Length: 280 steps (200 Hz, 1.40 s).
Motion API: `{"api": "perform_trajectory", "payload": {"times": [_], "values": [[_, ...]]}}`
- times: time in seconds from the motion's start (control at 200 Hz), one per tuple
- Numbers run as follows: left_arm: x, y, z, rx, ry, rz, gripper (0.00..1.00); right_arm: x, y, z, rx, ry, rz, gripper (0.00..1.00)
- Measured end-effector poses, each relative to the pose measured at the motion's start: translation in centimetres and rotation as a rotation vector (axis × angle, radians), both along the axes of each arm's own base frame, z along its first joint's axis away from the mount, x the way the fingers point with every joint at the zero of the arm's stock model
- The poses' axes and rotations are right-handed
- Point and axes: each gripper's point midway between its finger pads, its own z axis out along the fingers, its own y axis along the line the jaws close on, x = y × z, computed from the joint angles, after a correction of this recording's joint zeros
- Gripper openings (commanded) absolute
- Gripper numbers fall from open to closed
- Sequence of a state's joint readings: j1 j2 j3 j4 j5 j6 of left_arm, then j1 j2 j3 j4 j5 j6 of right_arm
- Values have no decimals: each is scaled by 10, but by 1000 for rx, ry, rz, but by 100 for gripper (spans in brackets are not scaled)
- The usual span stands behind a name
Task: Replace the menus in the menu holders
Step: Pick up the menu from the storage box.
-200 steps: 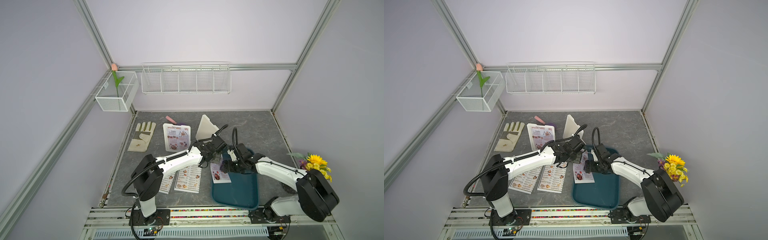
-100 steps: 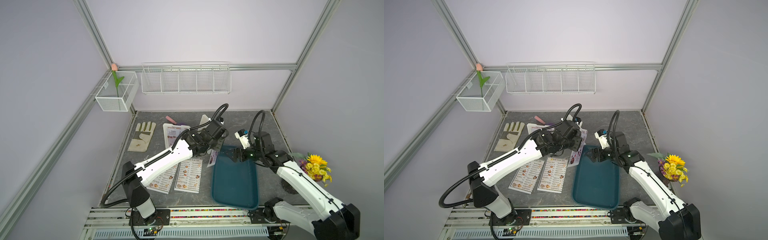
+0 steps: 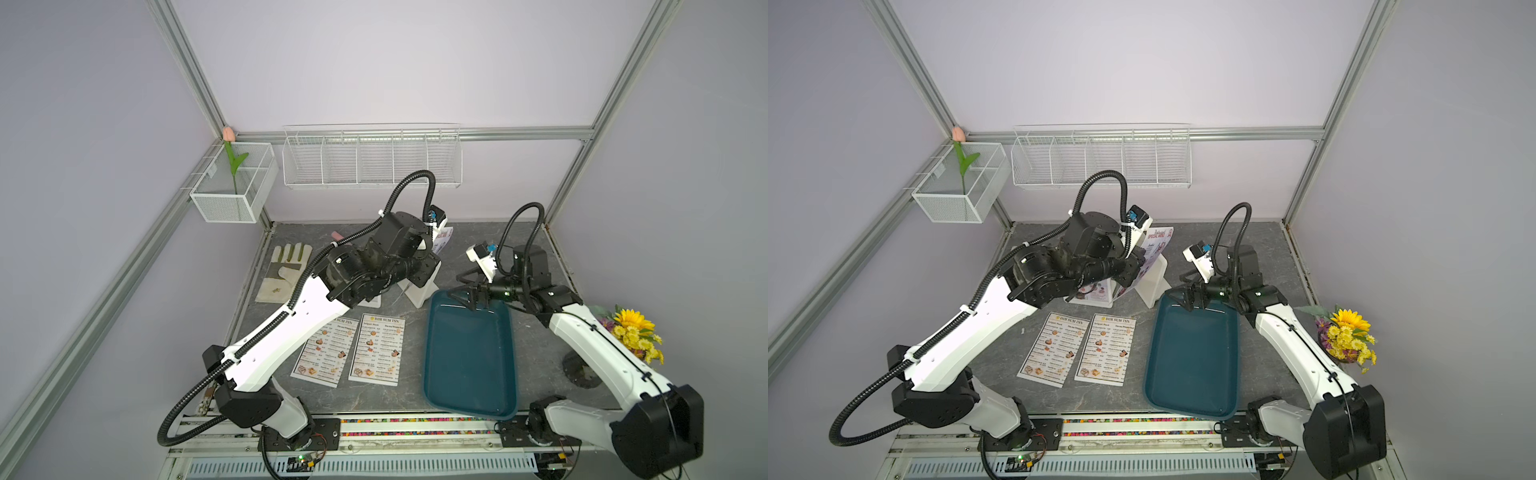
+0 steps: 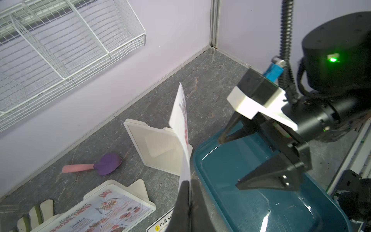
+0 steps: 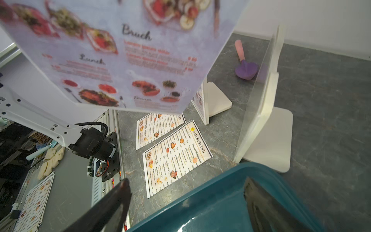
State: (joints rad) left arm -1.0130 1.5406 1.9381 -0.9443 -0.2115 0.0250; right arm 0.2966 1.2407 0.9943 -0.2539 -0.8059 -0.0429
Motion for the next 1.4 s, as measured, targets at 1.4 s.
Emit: {"api": "perform_trajectory", "payload": {"times": [1.4], "values": [[-9,-11,25,-63,16,-166,0,8,23,58,214,-149,274,90]]}}
